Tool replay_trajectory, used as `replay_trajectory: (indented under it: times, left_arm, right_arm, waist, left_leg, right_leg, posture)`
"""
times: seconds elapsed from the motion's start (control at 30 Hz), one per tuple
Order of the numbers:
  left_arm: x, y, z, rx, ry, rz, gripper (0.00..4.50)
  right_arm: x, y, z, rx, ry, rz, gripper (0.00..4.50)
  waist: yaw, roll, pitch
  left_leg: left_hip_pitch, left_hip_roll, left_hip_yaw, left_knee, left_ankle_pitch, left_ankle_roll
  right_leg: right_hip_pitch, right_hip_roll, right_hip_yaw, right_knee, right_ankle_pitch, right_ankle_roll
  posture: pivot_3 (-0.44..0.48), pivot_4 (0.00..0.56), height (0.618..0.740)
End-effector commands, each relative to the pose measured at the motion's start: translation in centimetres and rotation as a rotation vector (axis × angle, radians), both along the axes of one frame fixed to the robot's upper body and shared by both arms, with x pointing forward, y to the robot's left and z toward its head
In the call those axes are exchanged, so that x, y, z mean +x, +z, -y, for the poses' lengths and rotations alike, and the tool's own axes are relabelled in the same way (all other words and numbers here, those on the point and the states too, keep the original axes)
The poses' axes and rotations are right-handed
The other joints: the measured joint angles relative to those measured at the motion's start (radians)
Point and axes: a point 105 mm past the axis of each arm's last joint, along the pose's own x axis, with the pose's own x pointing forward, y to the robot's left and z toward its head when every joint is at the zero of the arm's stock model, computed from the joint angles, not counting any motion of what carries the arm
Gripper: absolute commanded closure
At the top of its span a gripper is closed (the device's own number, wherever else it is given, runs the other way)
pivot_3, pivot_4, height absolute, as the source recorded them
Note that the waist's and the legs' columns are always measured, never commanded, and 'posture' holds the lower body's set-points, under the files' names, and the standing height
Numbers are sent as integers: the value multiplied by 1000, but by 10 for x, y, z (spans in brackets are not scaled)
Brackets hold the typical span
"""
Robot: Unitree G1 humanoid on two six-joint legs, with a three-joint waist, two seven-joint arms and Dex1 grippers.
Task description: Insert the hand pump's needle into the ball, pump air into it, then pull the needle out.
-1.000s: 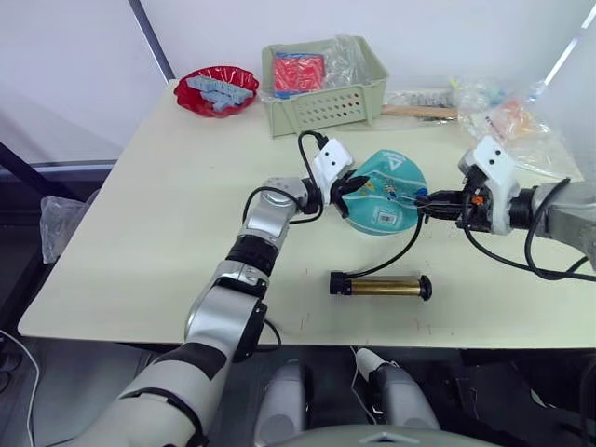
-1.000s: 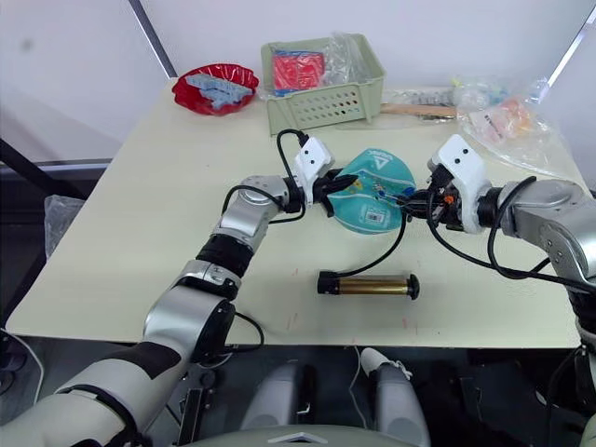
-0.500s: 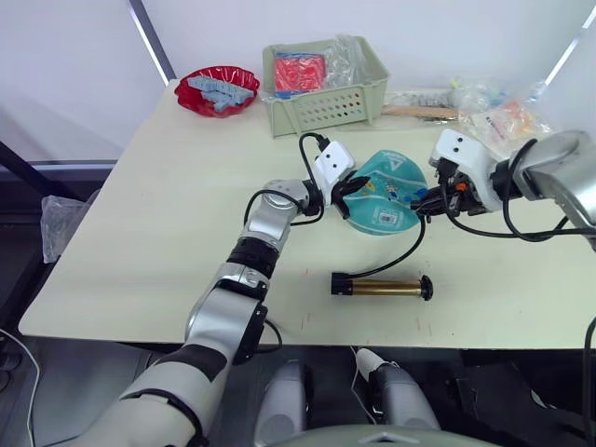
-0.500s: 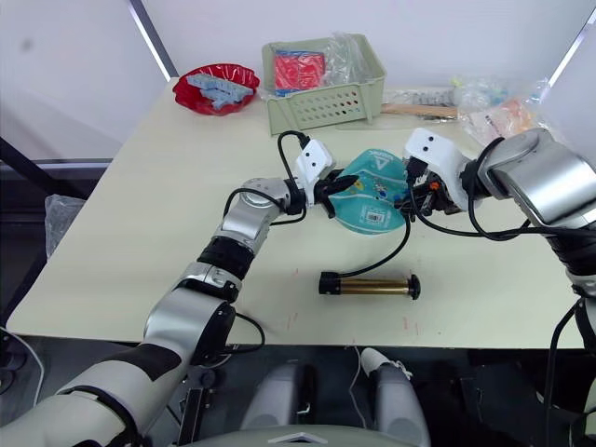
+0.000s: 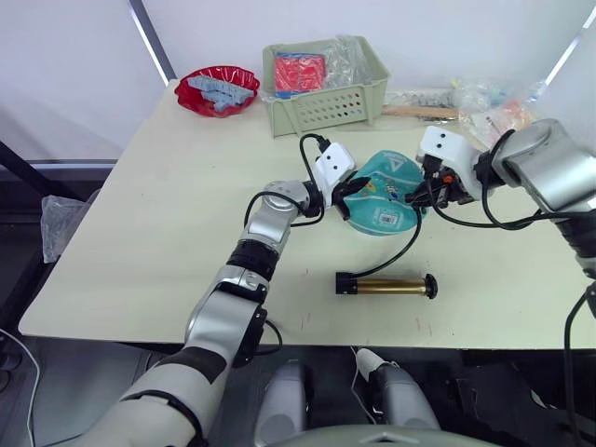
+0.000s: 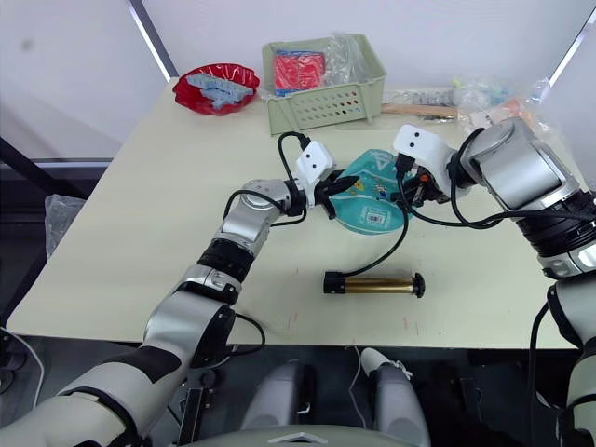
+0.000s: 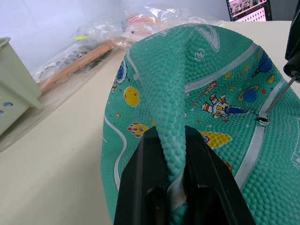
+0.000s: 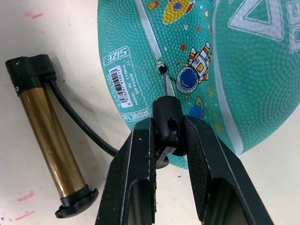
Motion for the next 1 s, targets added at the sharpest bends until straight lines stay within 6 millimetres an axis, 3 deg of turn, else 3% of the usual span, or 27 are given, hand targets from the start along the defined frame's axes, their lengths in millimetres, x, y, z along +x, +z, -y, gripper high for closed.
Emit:
replay_trajectory:
  times: [0.03,1.0]
  left_arm:
    - [-5,-12,6,37,-17,-23,4481]
    - [-6,-17,4,49,-14,-25,4481]
  right_arm:
    - [4,18,-2,8,9,69,4099]
    - [10,9,-3,-72,48,67,4099]
  waist:
    - [0,0,0]
    - [-1,0,0]
  left_leg:
    - [0,0,0,0,0,0]
    - [0,0,0,0,0,0]
  right_leg:
    - [0,0,0,0,0,0]
    - [0,0,0,0,0,0]
  posture:
    - [0,150,738]
    - [0,150,738]
